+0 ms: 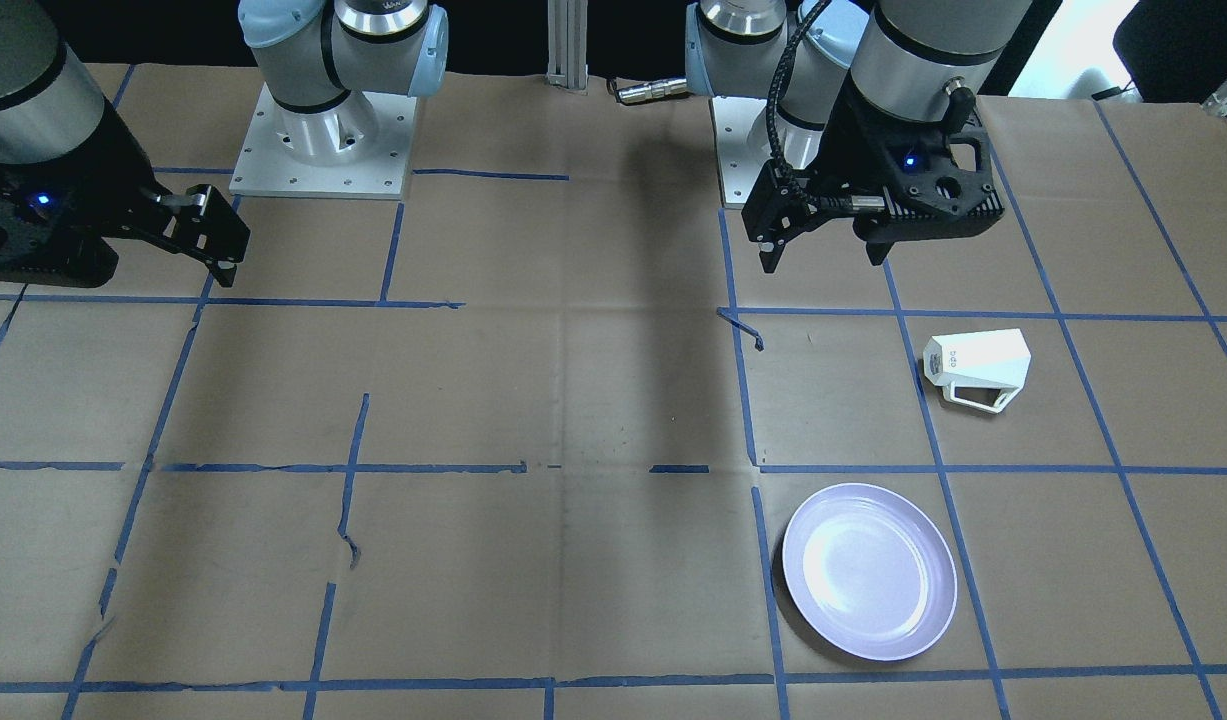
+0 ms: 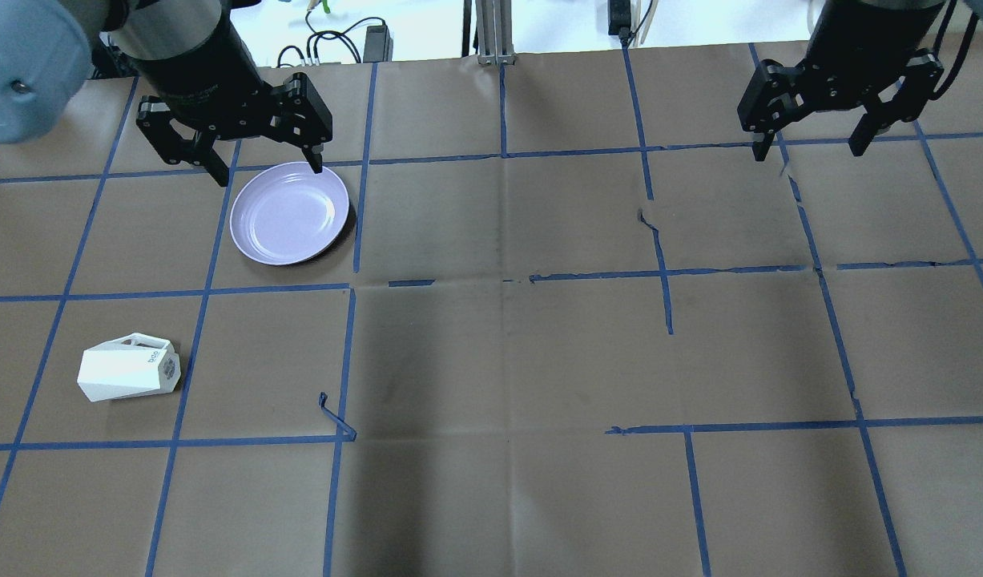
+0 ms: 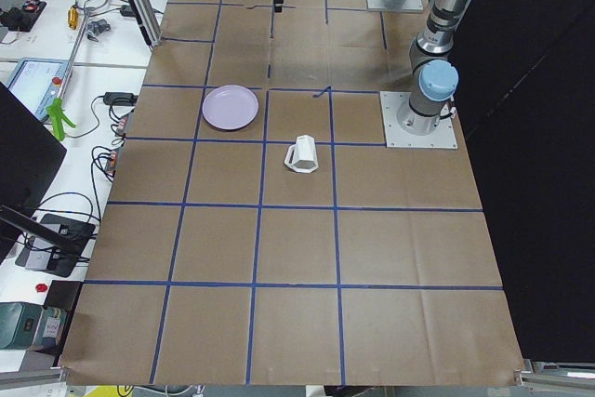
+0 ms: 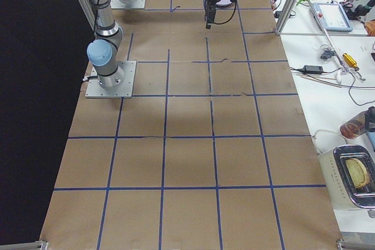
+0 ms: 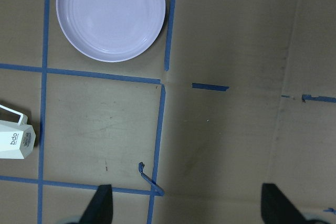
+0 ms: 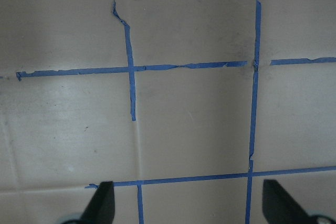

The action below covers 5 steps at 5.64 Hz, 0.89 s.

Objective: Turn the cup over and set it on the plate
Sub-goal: 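Move the left gripper away from the plate toward the white cup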

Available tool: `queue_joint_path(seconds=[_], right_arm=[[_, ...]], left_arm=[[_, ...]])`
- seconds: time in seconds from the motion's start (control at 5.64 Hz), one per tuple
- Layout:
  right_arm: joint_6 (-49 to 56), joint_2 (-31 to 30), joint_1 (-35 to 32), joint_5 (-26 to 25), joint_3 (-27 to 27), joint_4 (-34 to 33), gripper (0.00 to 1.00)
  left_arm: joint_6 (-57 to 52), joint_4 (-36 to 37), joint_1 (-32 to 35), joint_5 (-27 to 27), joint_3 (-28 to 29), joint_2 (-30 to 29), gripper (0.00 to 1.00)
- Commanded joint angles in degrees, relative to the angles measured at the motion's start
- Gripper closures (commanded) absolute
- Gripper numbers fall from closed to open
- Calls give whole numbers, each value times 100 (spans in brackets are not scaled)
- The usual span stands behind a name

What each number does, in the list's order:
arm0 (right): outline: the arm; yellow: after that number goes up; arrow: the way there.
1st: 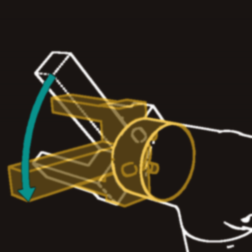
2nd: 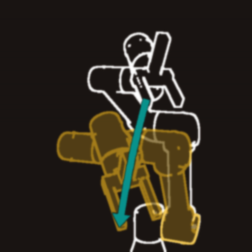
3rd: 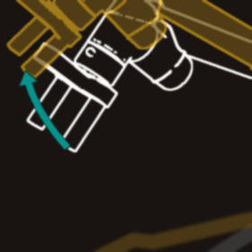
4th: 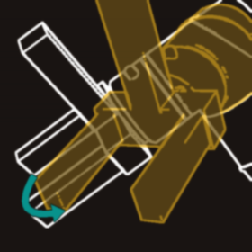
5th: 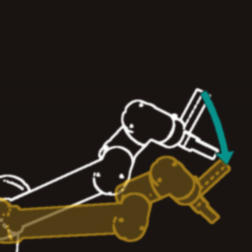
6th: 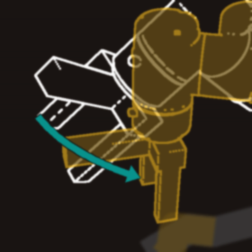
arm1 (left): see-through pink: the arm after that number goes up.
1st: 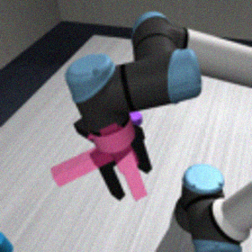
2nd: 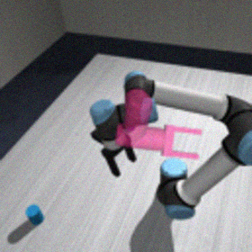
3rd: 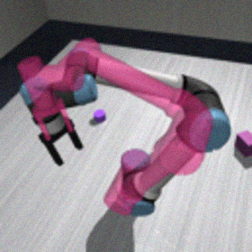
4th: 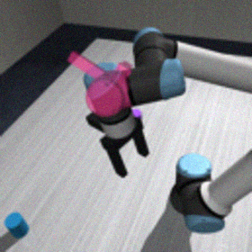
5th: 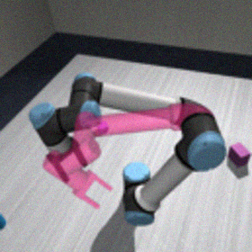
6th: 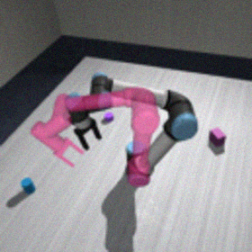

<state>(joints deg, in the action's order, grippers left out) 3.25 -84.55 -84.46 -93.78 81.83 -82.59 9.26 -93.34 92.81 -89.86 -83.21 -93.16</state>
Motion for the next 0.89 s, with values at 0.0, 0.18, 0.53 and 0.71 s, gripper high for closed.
queue_joint_path(seconds=[0.0,0.18,0.53,0.71], right_arm=[[0,0,0,0,0,6,0],[0,0,0,-9,0,6,0],[0,0,0,0,0,6,0],[0,0,0,0,0,-3,0]], left_arm=[[-20,35,0,-14,-3,0,1],[-29,26,0,-84,-11,9,1],[-195,52,-78,-102,-186,183,1],[-823,-34,-645,-41,-292,350,1]])
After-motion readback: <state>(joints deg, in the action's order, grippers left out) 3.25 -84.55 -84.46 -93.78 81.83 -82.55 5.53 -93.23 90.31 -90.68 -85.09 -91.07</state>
